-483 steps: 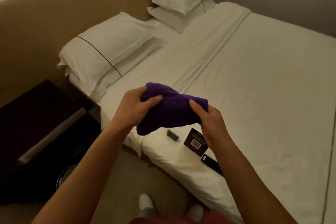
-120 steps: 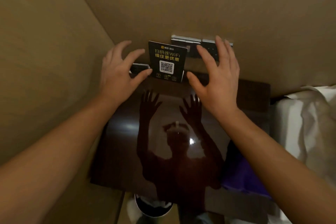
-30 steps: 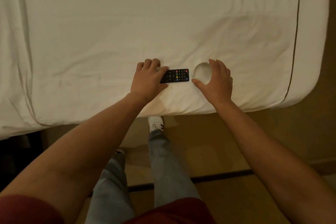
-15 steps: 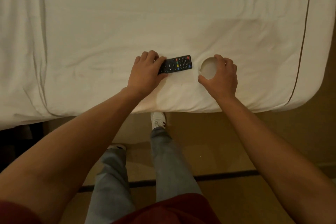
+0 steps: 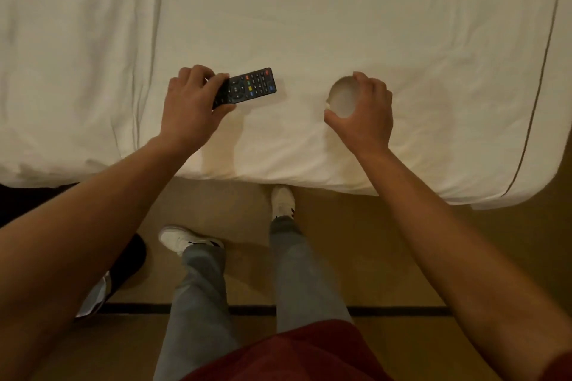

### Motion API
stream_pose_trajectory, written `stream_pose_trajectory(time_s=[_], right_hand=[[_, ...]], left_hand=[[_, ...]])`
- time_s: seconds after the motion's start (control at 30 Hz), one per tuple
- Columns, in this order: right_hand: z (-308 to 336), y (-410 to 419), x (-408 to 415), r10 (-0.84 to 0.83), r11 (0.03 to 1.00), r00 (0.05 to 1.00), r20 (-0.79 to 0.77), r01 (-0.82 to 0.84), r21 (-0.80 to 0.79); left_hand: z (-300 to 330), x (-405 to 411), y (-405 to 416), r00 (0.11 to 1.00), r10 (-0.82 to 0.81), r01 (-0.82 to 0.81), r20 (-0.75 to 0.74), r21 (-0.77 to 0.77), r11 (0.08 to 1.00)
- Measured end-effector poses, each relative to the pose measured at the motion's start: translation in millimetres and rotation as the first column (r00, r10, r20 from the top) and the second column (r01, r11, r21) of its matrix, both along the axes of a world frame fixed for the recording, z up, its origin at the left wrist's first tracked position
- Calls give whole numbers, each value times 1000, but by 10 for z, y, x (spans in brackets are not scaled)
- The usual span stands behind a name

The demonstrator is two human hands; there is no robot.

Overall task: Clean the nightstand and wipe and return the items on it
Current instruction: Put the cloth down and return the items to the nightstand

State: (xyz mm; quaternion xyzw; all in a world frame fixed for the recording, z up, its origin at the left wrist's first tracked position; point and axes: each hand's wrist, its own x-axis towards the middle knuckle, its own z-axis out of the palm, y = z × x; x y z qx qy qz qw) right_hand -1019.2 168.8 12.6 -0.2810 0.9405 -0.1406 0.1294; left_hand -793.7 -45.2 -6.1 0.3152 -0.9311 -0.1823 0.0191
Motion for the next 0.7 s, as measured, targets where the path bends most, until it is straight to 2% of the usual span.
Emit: stream_pose_trajectory(time_s=[0.37,0.7], right_hand=[[243,-1452,1405,275,960,961,23,-274,-56],[425,-2800,3105,525,846,851,-6,-523,-105]], left_hand=[[357,1546,-830,987,161,-160,9,-44,986],[610,3546,-1680,954,289,-282,78,-90,955]])
